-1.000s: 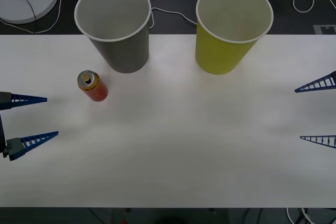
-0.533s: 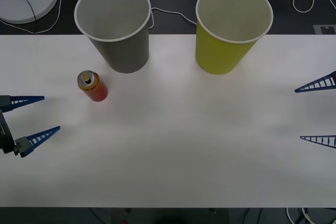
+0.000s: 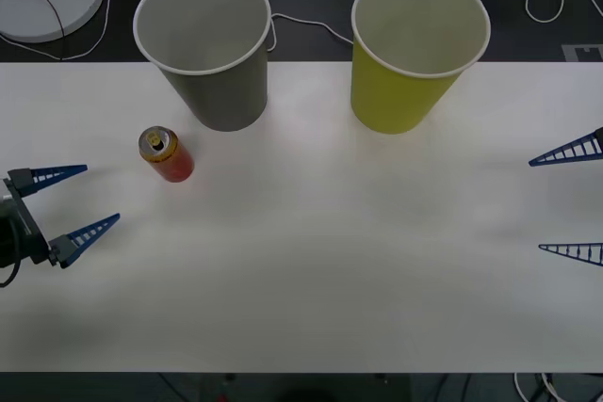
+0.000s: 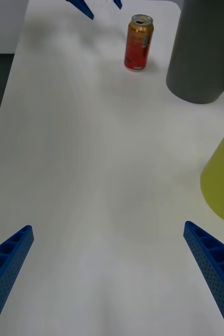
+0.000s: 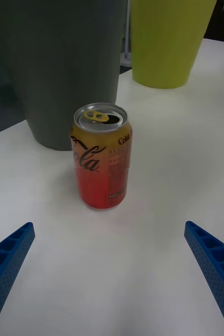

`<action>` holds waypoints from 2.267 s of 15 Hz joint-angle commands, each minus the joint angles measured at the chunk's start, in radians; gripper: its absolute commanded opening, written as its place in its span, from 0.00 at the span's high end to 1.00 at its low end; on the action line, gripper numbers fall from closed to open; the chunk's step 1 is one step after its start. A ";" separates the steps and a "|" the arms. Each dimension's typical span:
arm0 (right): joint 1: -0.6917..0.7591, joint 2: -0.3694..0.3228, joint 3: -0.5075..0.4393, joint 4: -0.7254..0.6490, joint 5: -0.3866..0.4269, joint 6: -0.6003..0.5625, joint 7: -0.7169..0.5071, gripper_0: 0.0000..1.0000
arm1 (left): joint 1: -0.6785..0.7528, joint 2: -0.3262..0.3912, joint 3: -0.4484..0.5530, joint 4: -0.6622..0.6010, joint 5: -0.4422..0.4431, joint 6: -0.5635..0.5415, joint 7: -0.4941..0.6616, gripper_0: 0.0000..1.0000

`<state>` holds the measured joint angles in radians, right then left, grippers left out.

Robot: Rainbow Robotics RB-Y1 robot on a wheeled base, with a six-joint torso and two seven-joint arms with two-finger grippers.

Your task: Put the can into the green bin and the plastic bottle into the gray bin

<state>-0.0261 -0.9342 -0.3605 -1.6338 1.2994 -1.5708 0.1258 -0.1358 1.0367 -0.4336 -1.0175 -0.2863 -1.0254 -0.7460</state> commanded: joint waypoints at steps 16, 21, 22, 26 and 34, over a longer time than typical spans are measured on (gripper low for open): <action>0.000 0.000 0.000 0.000 0.000 0.000 0.000 0.00 | -0.209 -0.241 -0.085 0.303 0.072 -0.050 -0.092 0.00; 0.000 0.000 0.000 0.000 0.000 0.000 0.000 0.00 | -0.246 -0.280 -0.085 0.304 0.045 -0.008 -0.093 0.00; 0.000 0.000 0.000 0.000 0.000 0.000 0.000 0.00 | -0.254 -0.288 -0.085 0.304 0.044 -0.001 -0.093 0.00; 0.000 0.000 0.000 0.000 0.000 0.000 0.000 0.00 | -0.286 -0.320 -0.085 0.310 0.016 0.034 -0.093 0.00; 0.000 0.000 0.000 0.000 0.000 0.000 0.000 0.00 | -0.370 -0.412 -0.085 0.412 -0.017 0.039 -0.095 0.00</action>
<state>-0.0261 -0.9342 -0.3605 -1.6337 1.2994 -1.5708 0.1258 -0.5058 0.6285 -0.5193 -0.6062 -0.3024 -0.9856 -0.8405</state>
